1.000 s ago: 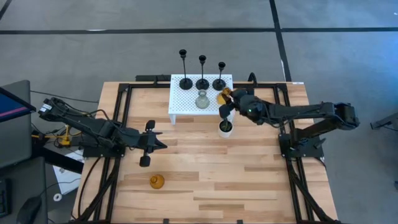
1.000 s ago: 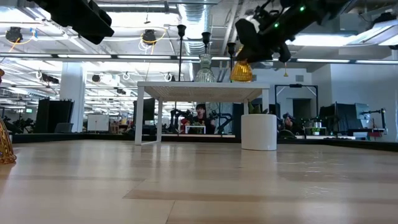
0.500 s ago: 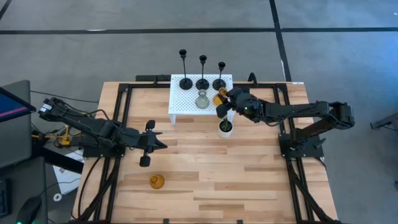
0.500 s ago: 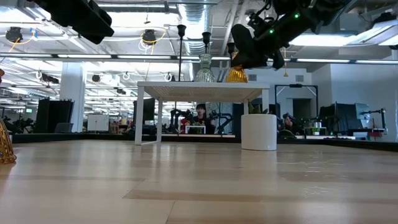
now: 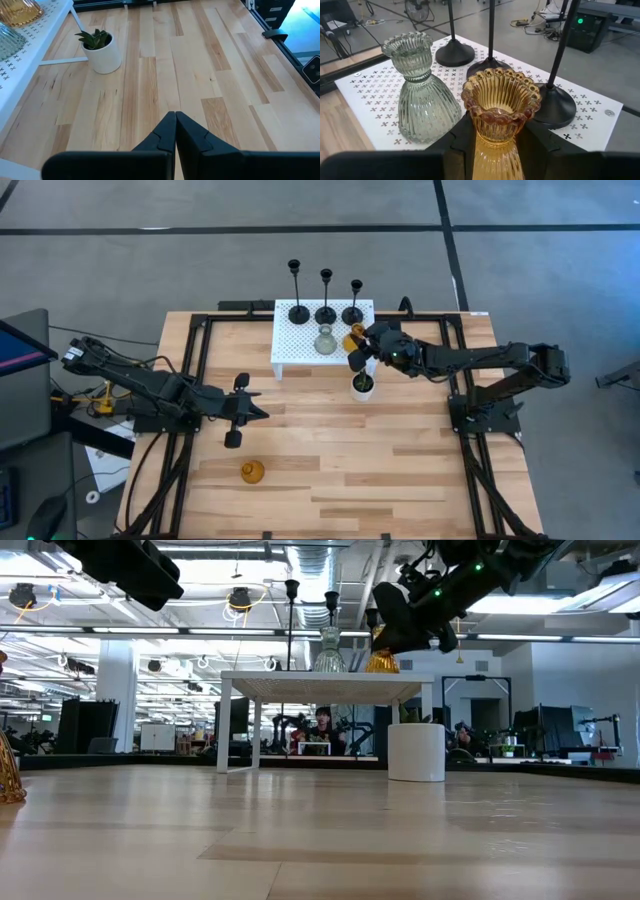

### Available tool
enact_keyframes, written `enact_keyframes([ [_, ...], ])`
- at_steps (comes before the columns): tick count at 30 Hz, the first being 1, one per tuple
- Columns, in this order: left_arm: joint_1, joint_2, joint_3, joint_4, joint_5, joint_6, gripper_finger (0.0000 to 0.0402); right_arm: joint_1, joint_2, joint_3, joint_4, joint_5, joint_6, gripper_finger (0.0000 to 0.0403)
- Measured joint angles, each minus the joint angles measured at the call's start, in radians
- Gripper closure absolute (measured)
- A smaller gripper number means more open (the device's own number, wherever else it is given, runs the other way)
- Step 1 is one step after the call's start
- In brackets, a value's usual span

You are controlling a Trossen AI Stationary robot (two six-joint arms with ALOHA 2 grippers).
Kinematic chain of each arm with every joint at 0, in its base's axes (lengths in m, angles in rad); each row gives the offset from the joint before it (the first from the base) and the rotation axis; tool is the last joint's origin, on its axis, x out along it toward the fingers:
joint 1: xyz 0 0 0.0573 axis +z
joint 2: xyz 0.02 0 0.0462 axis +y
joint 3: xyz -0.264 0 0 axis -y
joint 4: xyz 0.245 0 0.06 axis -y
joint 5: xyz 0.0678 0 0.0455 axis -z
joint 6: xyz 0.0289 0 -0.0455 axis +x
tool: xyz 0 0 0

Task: Pick & Place candle stick holders
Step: Put the top orange glass candle holder on the shelf

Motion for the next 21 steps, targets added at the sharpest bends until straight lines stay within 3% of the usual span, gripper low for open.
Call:
enact_keyframes([
  [2,0.0,0.0,0.0,0.0,0.0,0.0,0.0392,0.0,0.0,0.0,0.0,-0.003,0.0,0.0288],
  [8,0.0,0.0,0.0,0.0,0.0,0.0,0.0392,0.0,0.0,0.0,0.008,-0.004,0.0,0.017],
  [11,0.0,0.0,0.0,0.0,0.0,0.0,0.0392,0.003,0.0,0.0,0.036,-0.004,-0.016,0.0133],
  [15,0.0,0.0,0.0,0.0,0.0,0.0,0.0392,0.003,-0.009,0.0,0.097,-0.058,-0.082,0.011],
  [21,0.0,0.0,0.0,0.0,0.0,0.0,0.0392,0.003,-0.01,0.048,0.116,-0.081,-0.14,0.0108],
])
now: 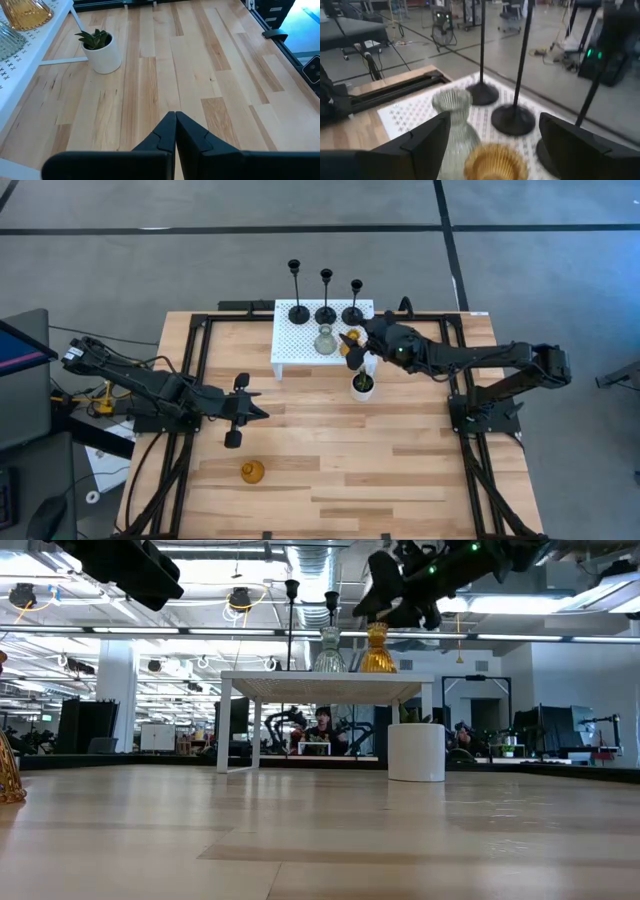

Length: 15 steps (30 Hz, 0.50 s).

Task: Pick & Place candle stick holders
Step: Put the top orange glass candle holder on the shelf

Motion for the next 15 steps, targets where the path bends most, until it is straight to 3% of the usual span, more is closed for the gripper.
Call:
enact_keyframes([
  [8,0.0,0.0,0.0,-0.003,0.0,-0.005,0.0392,0.008,-0.007,0.095,-0.031,0.001,-0.103,0.0107],
  [12,0.0,0.0,0.0,-0.004,0.0,-0.007,0.0392,0.035,-0.006,0.164,-0.209,0.004,-0.079,0.0124],
  [15,0.0,0.0,0.0,-0.004,0.0,-0.007,0.0392,0.079,-0.006,0.221,-0.371,0.003,-0.025,0.0159],
])
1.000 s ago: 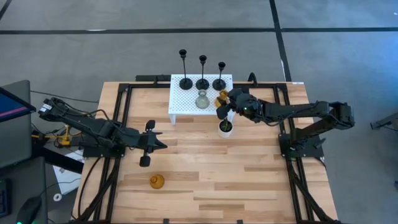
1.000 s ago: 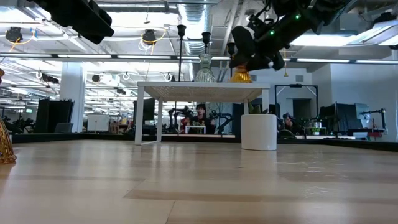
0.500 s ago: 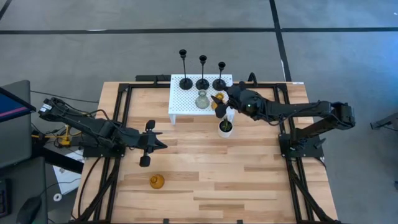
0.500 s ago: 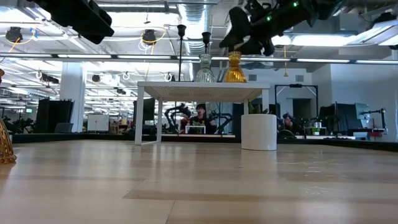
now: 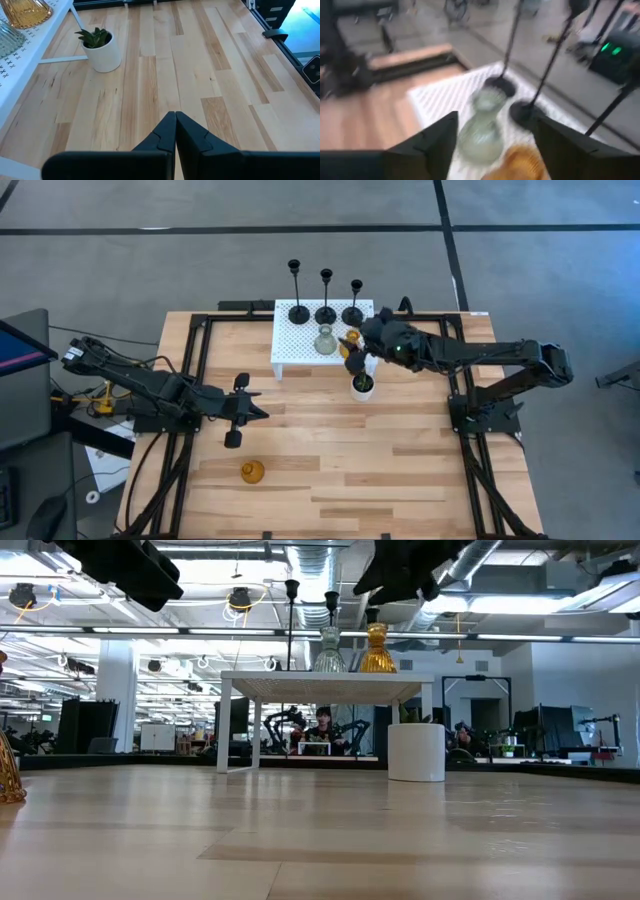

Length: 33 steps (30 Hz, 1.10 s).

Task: Pick & Place candle stick holders
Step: Put the top orange glass candle holder on the shelf

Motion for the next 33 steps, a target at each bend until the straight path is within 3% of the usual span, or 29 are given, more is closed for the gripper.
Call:
enact_keyframes([
  [3,0.0,0.0,0.0,0.0,0.0,0.001,0.0392,0.047,0.0,0.027,-0.129,0.002,0.047,0.0223],
  [8,0.0,0.0,0.0,0.0,0.0,0.003,0.0392,0.094,0.0,0.027,-0.24,0.048,0.077,0.0373],
  [9,0.0,0.0,0.0,0.0,0.0,0.003,0.0392,0.094,0.002,0.027,-0.251,0.05,0.078,0.0386],
  [23,0.0,0.0,0.0,0.0,0.0,0.003,0.0392,0.008,0.158,0.027,-0.236,0.023,0.116,0.0402],
  [33,0.0,0.0,0.0,-0.001,0.0,0.004,0.0392,0.003,0.151,0.028,-0.224,0.023,0.105,0.0403],
])
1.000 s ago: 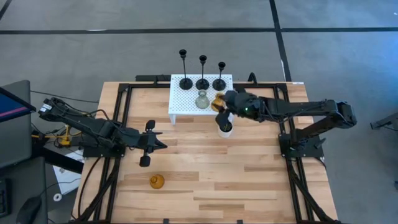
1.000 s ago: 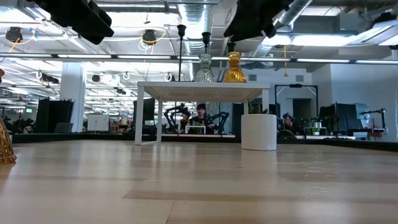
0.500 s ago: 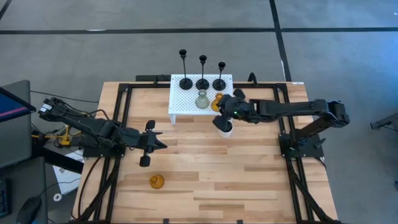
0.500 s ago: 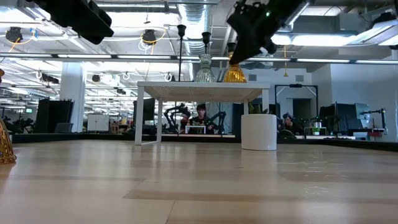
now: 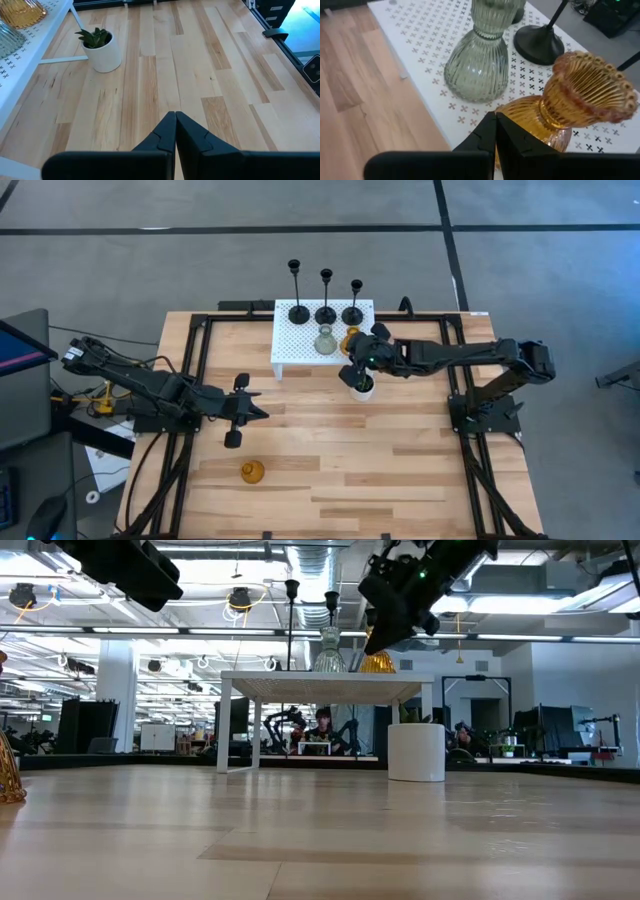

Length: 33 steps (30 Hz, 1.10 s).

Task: Pick & Place candle stick holders
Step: Put the top orange glass candle holder on the shelf, then put the orange glass candle holder on the shelf

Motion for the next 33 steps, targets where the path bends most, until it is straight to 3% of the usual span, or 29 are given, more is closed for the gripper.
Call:
enact_keyframes([
  [5,0.0,0.0,0.0,0.0,-0.003,0.0,0.0392,0.043,-0.017,0.001,-0.002,-0.022,0.003,0.0403],
  [12,-0.007,-0.003,0.0,-0.027,0.007,0.001,0.0396,0.194,-0.13,0.0,-0.087,-0.017,0.054,0.0403],
  [16,-0.049,-0.003,0.0,-0.092,0.067,-0.002,0.0396,0.302,-0.137,0.0,-0.146,0.074,0.142,0.0403],
  [23,-0.222,-0.004,0.0,-0.19,0.119,-0.003,0.0397,0.467,-0.094,-0.003,-0.194,0.284,0.299,0.0403],
  [28,-0.371,-0.051,-0.02,-0.207,0.115,-0.001,0.0397,0.542,-0.036,-0.002,-0.177,0.366,0.422,0.0403],
  [33,-0.494,-0.161,-0.13,-0.192,0.019,-0.018,0.0398,0.572,0.03,-0.001,-0.102,0.403,0.469,0.0403],
])
